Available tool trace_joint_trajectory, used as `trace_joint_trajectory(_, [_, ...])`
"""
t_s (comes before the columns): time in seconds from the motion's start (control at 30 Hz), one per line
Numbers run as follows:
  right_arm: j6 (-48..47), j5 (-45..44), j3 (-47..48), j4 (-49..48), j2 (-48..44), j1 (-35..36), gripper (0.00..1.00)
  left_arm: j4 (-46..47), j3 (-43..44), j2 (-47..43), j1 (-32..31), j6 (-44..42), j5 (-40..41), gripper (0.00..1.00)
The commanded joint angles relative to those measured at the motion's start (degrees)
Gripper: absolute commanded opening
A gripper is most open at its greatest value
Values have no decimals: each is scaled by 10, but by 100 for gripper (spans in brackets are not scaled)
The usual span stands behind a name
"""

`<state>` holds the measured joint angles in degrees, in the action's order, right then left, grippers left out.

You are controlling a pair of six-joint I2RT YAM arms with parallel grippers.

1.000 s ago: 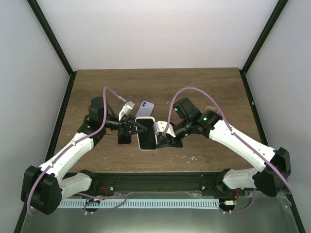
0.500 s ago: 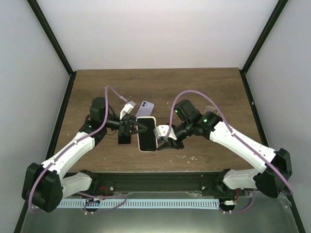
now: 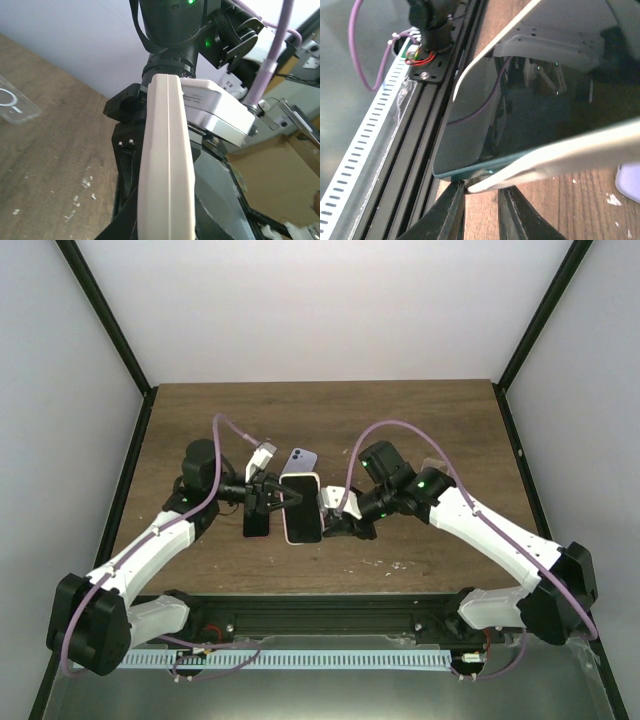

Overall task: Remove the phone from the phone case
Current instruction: Remove the phone case from the phone.

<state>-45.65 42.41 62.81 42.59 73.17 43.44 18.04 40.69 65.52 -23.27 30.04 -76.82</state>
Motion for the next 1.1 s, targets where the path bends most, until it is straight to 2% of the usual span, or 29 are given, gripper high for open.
trace_joint_trajectory(0.0, [90, -8, 15, -157, 24, -58, 24, 34, 3, -5, -15, 30, -37, 0])
trace_joint_trajectory(0.07, [133, -7, 16, -192, 24, -72, 34, 34, 3, -2, -16, 30, -36, 0])
trace_joint_trajectory(0.2, [200, -19, 24, -244, 27, -76, 43, 34, 4, 3, -20, 31, -37, 0])
trace_joint_trajectory(0.53, [274, -6, 81, -262, 49, -77, 52, -7, 10, 19, -42, 10, -31, 0])
trace_joint_trajectory(0.8, [356, 175, 146, -253, 59, -83, 56, -86, 30, 42, -48, -41, -5, 0])
trace_joint_trajectory(0.9, [367, 263, 149, -255, 63, -85, 62, -144, 41, 46, -48, -81, 28, 0])
trace_joint_trajectory(0.97, [367, 313, 145, -256, 62, -86, 60, -162, 47, 57, -48, -89, 42, 0])
trace_joint_trajectory(1.0, [368, 328, 140, -258, 60, -86, 54, -163, 49, 63, -48, -88, 48, 0])
trace_joint_trajectory(1.07, [384, 331, 118, -265, 54, -86, 35, -161, 54, 72, -49, -83, 65, 0])
